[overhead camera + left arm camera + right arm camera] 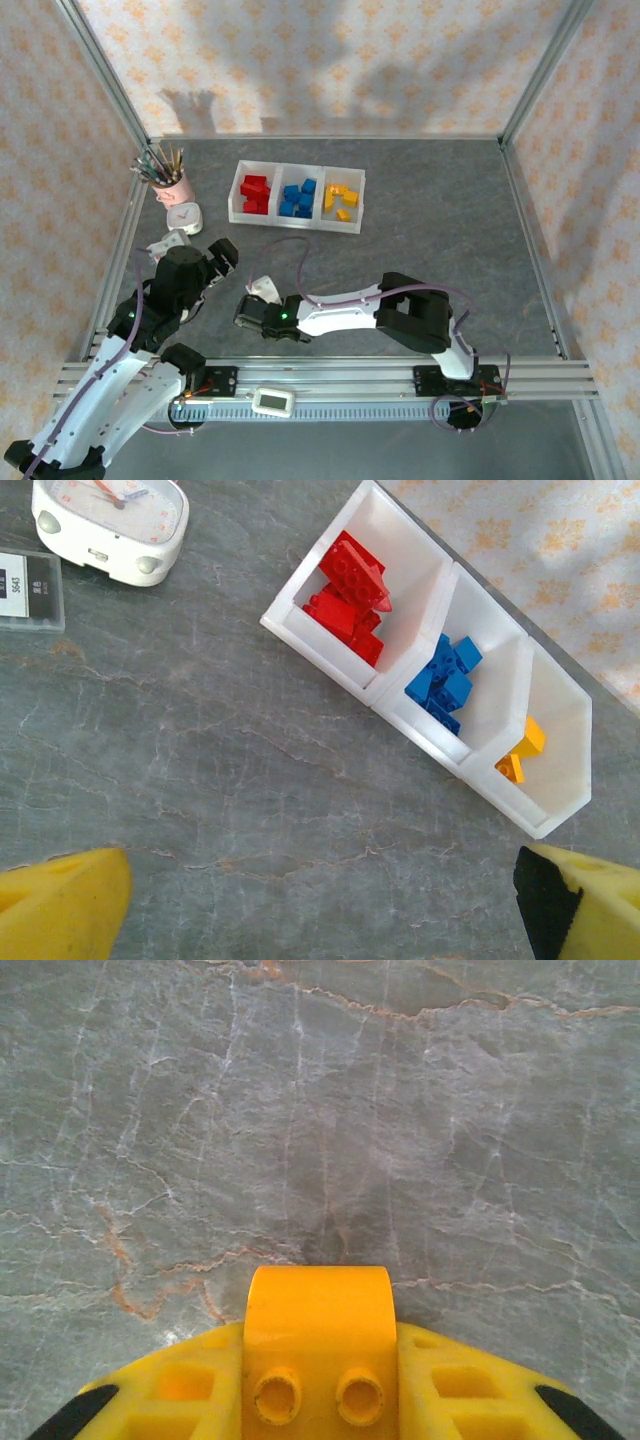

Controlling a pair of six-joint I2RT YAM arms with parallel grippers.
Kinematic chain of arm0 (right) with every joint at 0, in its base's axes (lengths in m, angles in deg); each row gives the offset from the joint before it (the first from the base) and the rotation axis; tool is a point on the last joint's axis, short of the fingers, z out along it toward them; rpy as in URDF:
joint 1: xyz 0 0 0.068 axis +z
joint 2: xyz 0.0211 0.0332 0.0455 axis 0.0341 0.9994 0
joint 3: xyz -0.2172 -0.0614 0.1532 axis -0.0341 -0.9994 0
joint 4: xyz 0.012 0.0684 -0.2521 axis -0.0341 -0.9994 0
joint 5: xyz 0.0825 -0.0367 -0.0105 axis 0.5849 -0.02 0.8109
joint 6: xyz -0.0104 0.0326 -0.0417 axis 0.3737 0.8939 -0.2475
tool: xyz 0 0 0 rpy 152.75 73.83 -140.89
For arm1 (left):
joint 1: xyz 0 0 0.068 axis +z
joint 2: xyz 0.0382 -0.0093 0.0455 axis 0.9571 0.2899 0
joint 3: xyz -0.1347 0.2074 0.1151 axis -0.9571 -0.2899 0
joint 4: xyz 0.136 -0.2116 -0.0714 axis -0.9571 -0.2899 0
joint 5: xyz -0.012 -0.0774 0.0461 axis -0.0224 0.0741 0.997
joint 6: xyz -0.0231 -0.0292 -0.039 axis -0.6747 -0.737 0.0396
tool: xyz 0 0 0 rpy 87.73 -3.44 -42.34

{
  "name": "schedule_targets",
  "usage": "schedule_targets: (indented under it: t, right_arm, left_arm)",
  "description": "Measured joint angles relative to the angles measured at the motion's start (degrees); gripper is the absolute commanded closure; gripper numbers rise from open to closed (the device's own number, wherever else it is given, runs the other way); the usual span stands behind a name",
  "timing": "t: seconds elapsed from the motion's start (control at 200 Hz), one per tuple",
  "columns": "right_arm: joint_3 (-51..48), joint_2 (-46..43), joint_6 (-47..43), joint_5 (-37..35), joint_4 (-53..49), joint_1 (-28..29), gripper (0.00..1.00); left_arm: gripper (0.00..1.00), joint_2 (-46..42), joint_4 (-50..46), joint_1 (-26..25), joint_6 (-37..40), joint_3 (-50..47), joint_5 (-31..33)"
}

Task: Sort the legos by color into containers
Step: Pick up the lego from the bottom-center of the table, then place the lego in the container.

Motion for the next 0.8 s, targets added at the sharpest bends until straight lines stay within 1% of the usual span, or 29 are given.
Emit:
schedule_targets:
  t: [0.15,0.325,0.43,0.546,0.691,0.801]
  right_arm:
    - [-3.2,-5.2,0.3,0.0,0.3,-1.8,0.73]
    - [-5.5,-13.6,0.2,-1.3,0.2,-8.2,0.73]
    - [-5.7,-17.4,-0.4,-2.7,0.2,-14.3,0.74]
    - [-5.7,-19.0,-2.0,-4.0,0.4,-21.9,0.74]
    - [-4.5,-18.3,-4.8,-5.2,0.5,-30.6,0.74]
    - [-0.4,-15.2,-6.8,-5.4,1.2,-36.1,0.74]
  left_arm:
    - [0.01,1.2,0.9,0.0,0.5,0.0,-0.3]
    - [0.01,4.1,4.5,0.0,1.6,0.2,-1.6]
    - [0.01,6.8,7.4,0.0,2.3,1.0,-2.7]
    - [0.01,10.0,11.9,0.0,3.0,1.6,-3.9]
    - [0.01,14.0,17.4,0.0,3.9,1.7,-5.4]
    - [0.01,17.8,21.2,0.0,4.3,1.9,-6.3]
